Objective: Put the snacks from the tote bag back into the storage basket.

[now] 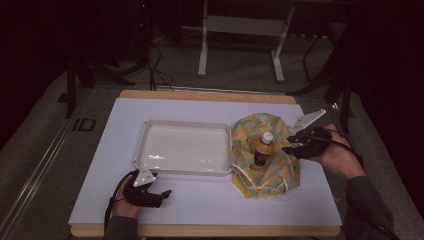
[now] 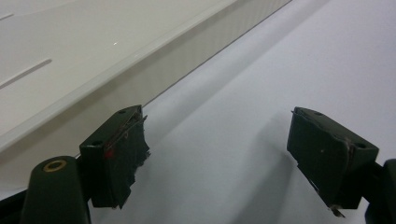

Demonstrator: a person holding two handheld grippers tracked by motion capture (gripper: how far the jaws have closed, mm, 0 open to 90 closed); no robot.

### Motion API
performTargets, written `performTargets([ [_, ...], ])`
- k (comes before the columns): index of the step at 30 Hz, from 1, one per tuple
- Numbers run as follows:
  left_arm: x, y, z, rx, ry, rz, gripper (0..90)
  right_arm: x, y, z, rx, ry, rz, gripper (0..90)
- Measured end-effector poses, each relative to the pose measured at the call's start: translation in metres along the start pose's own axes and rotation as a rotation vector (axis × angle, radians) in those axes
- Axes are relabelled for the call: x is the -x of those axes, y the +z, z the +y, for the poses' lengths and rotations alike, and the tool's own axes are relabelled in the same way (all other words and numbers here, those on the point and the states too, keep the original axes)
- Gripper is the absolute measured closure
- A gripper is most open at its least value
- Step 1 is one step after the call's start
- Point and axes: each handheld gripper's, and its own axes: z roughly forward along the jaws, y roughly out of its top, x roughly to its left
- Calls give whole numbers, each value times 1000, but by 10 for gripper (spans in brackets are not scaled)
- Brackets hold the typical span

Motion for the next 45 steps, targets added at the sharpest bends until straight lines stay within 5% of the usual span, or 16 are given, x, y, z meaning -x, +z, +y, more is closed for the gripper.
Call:
performTargets([
  [20,0,0,0,-6,5,0,195,2,12,23,-22,-21,31,561],
  [38,0,1,0,-12,11,0,195,5,28,56,-128,-40,76,516],
  [45,1,1,1,-14,8,-2,195,3,37,68,-174,-34,87,572],
])
